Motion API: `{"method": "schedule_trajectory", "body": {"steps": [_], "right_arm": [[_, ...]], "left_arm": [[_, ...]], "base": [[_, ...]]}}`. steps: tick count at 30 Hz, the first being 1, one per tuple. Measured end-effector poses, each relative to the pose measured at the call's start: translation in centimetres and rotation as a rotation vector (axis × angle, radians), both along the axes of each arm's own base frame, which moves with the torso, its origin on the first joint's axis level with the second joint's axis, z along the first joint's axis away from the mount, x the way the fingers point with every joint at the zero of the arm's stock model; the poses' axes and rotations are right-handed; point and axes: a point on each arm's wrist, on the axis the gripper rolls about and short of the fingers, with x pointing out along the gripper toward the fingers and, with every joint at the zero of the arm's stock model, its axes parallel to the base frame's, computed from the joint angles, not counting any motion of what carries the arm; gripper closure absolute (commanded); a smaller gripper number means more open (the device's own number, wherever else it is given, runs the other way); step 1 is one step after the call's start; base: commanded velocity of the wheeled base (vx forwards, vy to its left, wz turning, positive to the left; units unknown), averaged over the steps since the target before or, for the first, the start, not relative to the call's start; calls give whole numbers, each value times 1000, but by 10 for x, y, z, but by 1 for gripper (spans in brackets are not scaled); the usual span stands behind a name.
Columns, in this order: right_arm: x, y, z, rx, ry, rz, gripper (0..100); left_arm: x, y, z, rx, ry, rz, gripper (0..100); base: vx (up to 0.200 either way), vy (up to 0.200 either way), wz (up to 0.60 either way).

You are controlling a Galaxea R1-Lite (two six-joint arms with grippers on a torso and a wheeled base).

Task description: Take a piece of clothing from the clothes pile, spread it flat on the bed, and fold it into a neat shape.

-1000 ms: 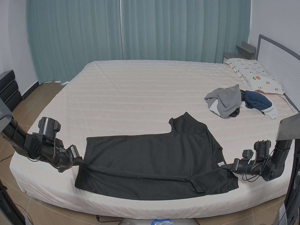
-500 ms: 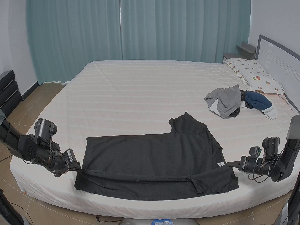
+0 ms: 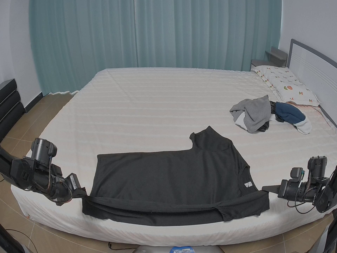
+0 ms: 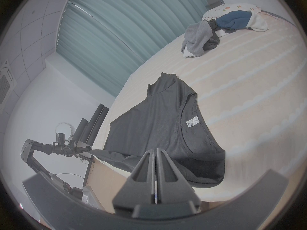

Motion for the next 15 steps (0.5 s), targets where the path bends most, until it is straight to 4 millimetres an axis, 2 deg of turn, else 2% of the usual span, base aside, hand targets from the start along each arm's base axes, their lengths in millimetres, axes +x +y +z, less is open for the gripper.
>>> {"method": "schedule_trajectory", "body": {"steps": [15], "right_arm": [[-16,0,13,3,-42,-2,100]], "left_arm": [[-15,10,-1,-34,5,2,100]], "base": [[0,0,0]]}}
